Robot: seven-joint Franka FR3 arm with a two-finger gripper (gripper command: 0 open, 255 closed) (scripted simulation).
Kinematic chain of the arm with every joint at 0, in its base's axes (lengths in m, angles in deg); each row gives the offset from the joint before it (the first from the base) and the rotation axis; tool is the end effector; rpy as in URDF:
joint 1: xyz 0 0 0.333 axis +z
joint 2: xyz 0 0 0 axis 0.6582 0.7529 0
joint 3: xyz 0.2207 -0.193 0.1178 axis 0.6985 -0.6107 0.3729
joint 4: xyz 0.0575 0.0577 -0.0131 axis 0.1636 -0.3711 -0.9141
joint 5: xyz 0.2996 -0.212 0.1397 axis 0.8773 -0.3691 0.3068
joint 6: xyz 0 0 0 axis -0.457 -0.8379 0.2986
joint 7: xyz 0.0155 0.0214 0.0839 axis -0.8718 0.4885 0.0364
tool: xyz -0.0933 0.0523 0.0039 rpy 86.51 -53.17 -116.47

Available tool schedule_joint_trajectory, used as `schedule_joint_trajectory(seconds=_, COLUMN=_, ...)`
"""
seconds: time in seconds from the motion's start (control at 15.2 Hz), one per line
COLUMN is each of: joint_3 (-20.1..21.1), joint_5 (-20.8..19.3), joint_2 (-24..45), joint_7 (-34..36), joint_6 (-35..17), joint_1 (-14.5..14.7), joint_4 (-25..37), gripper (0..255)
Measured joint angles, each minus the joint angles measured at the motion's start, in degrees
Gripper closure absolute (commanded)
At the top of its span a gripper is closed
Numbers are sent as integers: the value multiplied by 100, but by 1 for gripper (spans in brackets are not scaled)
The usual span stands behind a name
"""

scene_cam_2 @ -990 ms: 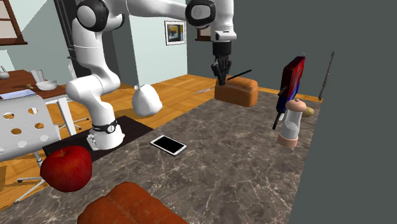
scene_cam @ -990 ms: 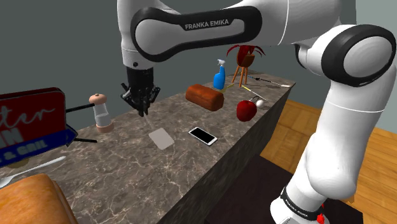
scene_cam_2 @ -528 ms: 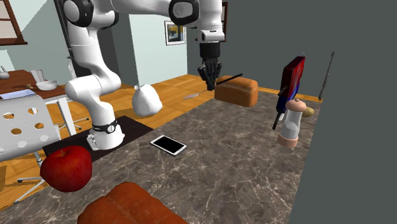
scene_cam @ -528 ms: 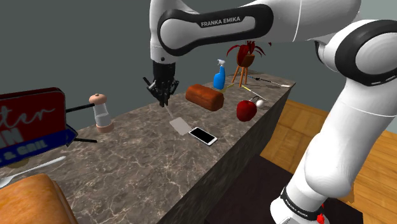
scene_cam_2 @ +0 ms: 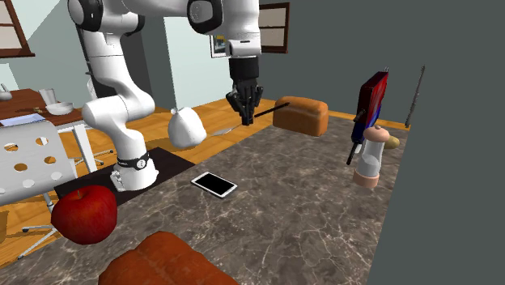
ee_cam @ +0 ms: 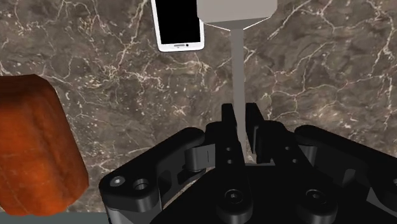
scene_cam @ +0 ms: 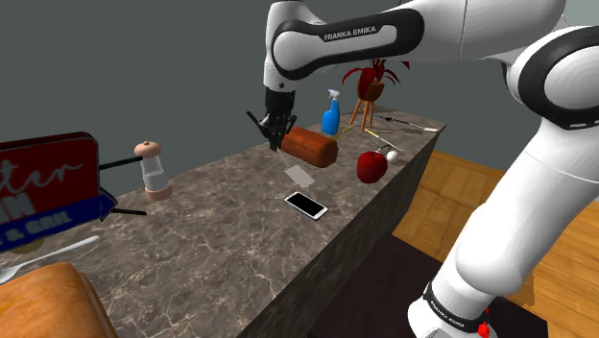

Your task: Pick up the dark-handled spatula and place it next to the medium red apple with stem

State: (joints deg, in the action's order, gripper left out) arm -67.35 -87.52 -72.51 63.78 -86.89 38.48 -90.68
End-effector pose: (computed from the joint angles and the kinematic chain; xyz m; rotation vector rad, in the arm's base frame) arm 0.5368 0.0992 0.5398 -3.1393 -0.0098 -0.1041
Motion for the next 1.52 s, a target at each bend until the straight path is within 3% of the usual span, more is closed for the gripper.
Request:
schedule_joint_trajectory(seconds=0.79, joint_3=-908, joint_5=46, joint_2=-36, joint_7=-1666, joint_6=-19, joint_1=-748, joint_4=-63, gripper=255)
schedule_joint_trajectory(seconds=1.52, joint_3=-1649, joint_5=125, joint_2=648, joint_7=-3119, joint_6=115, joint_1=-1440, joint_4=731, gripper=255)
